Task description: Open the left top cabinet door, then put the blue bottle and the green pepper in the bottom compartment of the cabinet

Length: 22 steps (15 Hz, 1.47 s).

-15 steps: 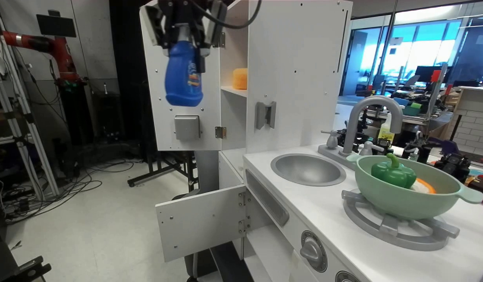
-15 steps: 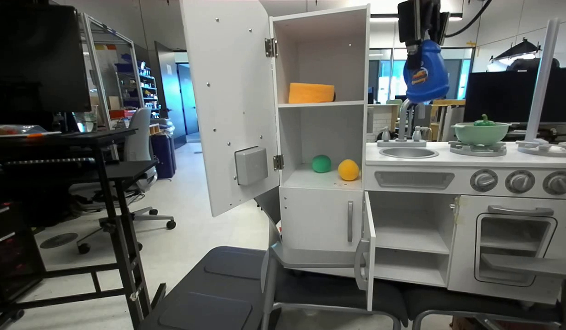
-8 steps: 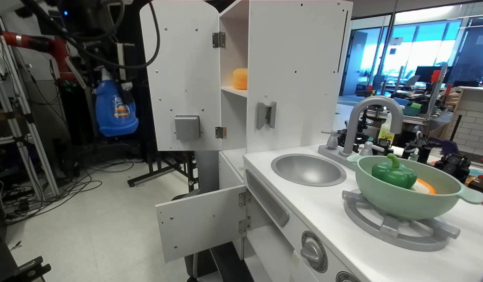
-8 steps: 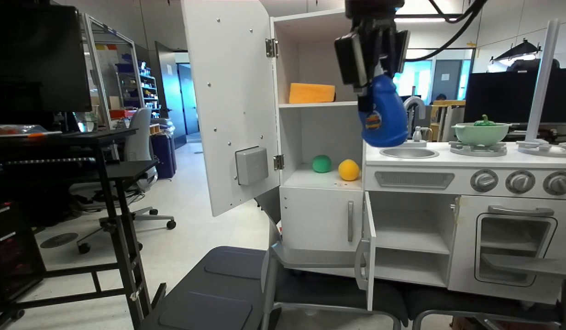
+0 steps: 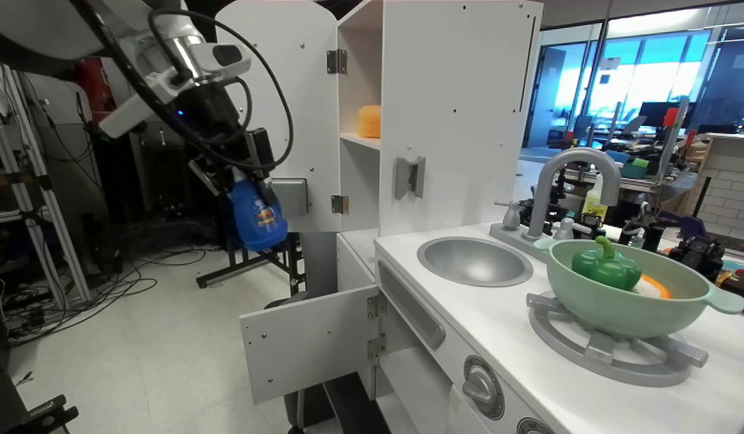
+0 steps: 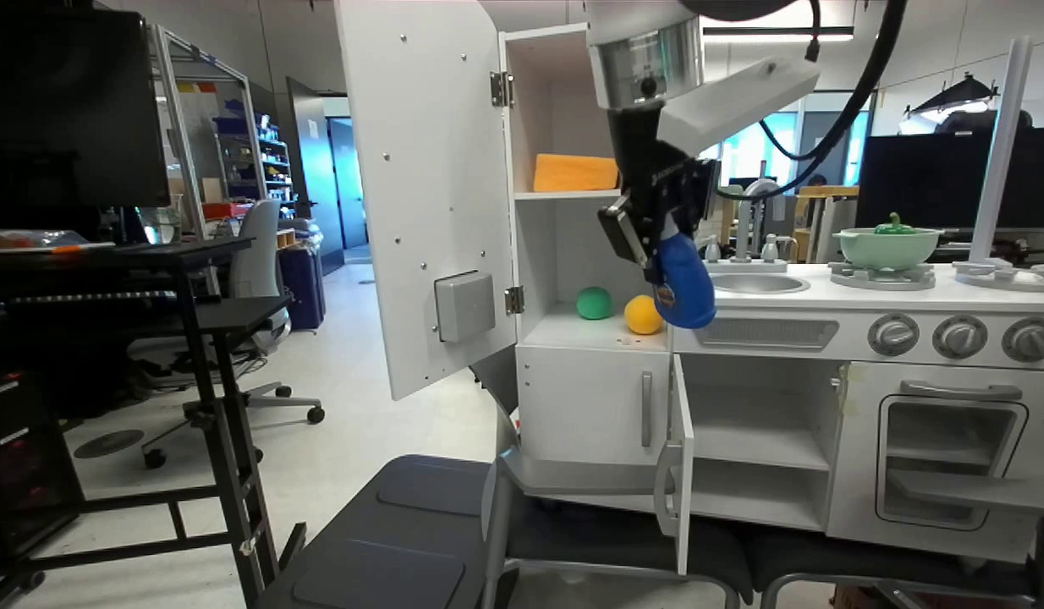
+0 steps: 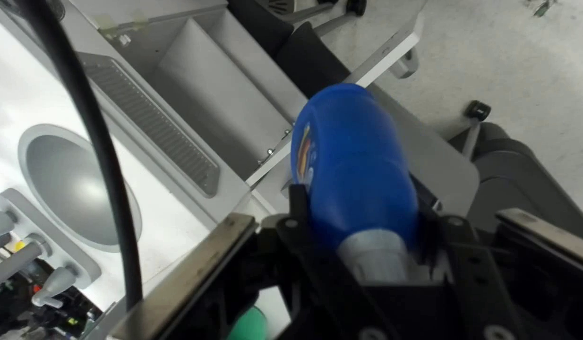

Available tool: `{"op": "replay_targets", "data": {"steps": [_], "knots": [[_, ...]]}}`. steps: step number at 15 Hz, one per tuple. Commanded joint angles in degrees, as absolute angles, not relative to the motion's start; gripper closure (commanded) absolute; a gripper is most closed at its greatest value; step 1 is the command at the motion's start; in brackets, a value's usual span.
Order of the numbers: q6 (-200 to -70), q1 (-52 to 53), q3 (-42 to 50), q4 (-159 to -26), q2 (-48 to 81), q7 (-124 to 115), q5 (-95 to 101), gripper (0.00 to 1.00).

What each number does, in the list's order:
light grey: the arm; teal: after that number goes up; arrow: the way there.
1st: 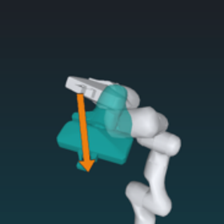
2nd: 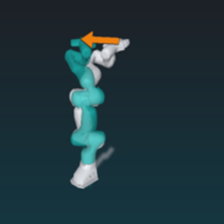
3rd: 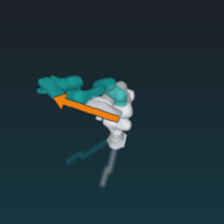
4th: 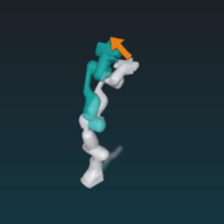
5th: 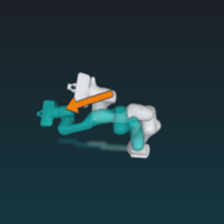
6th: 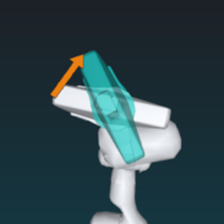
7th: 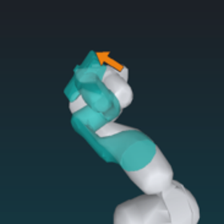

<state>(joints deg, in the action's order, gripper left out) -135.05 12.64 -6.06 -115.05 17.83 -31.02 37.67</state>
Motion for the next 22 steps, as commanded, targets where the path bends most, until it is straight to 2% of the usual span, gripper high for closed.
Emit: {"op": "replay_targets", "data": {"steps": [1,12,22], "knots": [[-135.0,15.7,-1.9,-104.7,25.9,-36.2,43.5,0.77],[-133.6,21.2,4.3,-76.9,49.7,-41.3,53.9,0.77],[-132.3,20.4,10.2,-49.5,70.0,-34.7,53.9,0.77]]}}
